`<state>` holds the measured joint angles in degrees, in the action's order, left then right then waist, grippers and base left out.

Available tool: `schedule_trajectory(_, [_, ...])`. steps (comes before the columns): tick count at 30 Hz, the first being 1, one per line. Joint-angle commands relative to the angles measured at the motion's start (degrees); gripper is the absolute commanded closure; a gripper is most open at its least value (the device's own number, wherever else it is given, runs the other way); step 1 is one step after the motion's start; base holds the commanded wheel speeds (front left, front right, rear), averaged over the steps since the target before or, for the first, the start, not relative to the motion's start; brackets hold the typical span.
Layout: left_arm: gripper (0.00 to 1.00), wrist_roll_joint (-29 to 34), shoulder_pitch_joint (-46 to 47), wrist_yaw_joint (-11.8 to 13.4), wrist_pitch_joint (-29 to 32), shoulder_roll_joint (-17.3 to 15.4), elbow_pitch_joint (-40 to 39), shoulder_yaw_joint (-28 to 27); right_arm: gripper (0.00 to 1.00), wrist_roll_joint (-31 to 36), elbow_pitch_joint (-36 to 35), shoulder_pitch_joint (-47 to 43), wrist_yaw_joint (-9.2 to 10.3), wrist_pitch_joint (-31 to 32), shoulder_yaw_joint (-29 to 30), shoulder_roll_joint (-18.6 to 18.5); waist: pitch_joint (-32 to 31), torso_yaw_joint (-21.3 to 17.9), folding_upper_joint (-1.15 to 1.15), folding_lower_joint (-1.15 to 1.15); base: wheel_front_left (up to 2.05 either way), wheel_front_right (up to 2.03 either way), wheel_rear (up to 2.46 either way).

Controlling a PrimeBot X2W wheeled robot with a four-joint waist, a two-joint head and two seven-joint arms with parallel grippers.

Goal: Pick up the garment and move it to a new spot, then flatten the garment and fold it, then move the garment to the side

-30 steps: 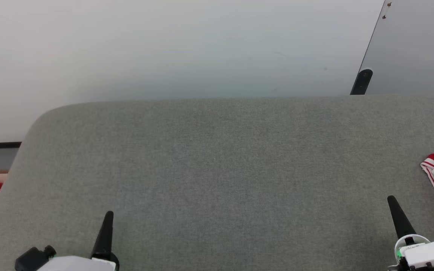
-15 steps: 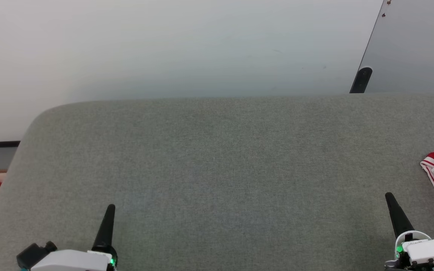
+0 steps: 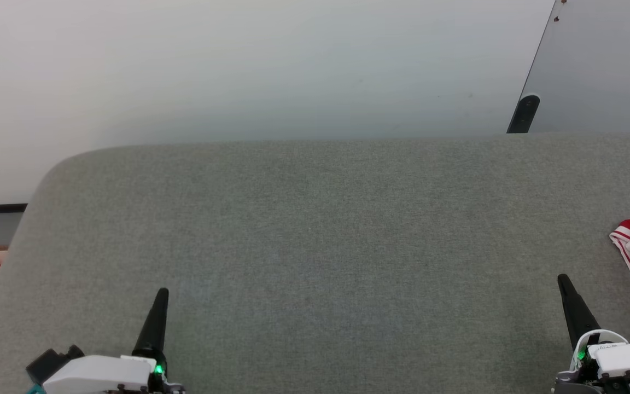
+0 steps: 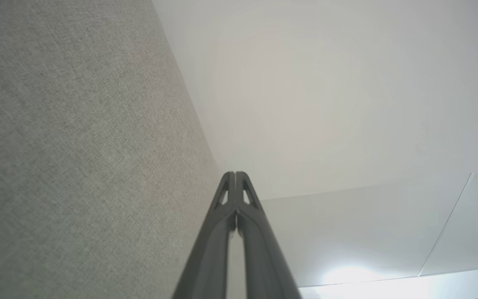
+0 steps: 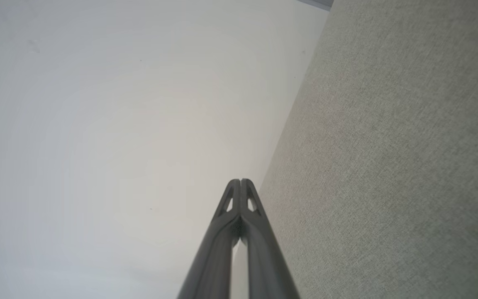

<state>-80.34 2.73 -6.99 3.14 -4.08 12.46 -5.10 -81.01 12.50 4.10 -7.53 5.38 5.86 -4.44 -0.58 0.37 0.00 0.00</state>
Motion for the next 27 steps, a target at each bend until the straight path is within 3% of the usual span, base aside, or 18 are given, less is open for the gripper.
schedule_trajectory(1, [1.0,-1.4,1.1,-0.3,0.4,0.1,0.0,-0.3,1.0,-1.2,0.0,0.9,0.06,0.2,0.3,0.2,0.0,0.0,0.0,0.0,0.0,0.0,0.0])
schedule_trajectory(27, [1.0,-10.7,3.5,-0.7,3.2,1.1,1.5,-1.4,1.0,-10.3,1.4,2.3,0.07,1.1,0.7,1.5,0.6,-0.3,0.0,0.0,0.0,0.0,0.0])
